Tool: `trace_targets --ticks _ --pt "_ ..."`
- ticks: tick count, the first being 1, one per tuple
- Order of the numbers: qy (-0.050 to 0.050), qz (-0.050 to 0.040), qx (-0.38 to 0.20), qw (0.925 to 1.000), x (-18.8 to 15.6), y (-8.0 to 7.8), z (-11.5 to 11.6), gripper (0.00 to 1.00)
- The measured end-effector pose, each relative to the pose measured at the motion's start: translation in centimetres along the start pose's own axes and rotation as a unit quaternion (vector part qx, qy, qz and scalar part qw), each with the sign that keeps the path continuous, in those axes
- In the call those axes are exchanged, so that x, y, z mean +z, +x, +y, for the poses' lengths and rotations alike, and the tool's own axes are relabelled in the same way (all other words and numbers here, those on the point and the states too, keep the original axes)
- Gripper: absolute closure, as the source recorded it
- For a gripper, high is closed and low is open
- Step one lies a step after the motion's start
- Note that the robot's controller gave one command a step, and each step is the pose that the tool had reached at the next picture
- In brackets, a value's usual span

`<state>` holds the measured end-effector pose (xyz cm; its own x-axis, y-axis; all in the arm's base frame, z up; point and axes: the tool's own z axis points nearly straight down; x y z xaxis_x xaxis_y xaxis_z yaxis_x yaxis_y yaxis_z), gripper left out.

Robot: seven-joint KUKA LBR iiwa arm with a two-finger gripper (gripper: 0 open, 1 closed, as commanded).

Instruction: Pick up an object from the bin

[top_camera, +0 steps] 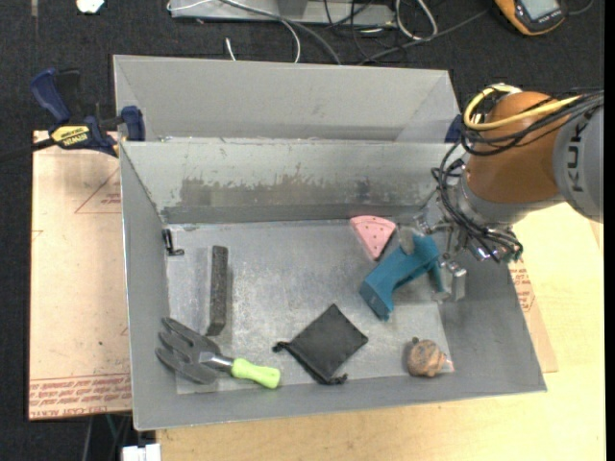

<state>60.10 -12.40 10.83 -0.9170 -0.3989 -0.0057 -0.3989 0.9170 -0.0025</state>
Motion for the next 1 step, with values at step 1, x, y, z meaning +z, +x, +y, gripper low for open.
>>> trace_targets --ticks 1 --pt "0.002 -0.0071 -0.082 0.9966 0.86 -3.06 1.02 0.0"
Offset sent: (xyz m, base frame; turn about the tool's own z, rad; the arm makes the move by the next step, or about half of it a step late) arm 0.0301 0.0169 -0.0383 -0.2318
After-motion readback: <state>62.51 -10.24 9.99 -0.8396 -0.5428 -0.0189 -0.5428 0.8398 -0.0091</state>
